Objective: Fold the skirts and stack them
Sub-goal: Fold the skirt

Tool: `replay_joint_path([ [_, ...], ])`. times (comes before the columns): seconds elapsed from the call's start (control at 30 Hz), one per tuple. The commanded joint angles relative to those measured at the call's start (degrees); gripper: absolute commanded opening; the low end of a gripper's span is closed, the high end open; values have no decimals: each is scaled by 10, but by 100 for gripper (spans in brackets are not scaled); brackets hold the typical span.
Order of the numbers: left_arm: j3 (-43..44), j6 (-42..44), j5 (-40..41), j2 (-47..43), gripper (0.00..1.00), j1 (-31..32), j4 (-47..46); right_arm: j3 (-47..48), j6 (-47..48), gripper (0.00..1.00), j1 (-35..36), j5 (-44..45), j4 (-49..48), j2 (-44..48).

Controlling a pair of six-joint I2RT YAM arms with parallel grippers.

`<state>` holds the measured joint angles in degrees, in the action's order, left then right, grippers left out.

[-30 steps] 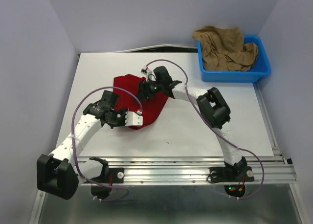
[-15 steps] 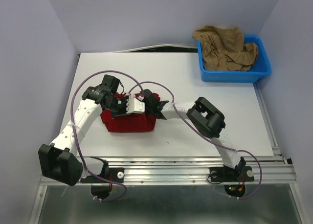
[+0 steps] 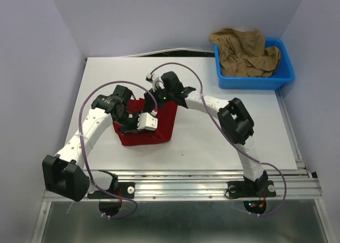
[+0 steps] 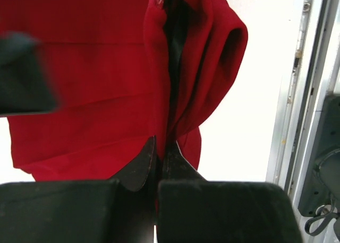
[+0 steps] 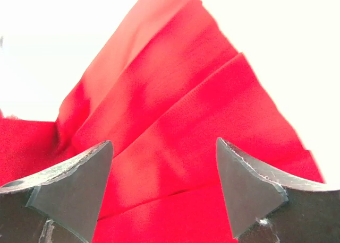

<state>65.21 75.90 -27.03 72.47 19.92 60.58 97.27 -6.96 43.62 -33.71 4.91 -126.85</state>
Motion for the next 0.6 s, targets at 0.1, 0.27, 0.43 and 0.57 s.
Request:
replay_joint_path([
  [0.1,2,13,-30,-18,0,15,37,127,28,82,-48,40,12,-33],
  [0.27,-2,8,-26,-32,0,35,38,145,40,82,-48,38,-9,-83],
  [0.43,25,-13,-25,-11,0,36,37,150,34,72,-48,0,-26,-136],
  [0.57,59,-25,-23,16,0,36,35,110,5,51,-48,-46,-59,-139],
])
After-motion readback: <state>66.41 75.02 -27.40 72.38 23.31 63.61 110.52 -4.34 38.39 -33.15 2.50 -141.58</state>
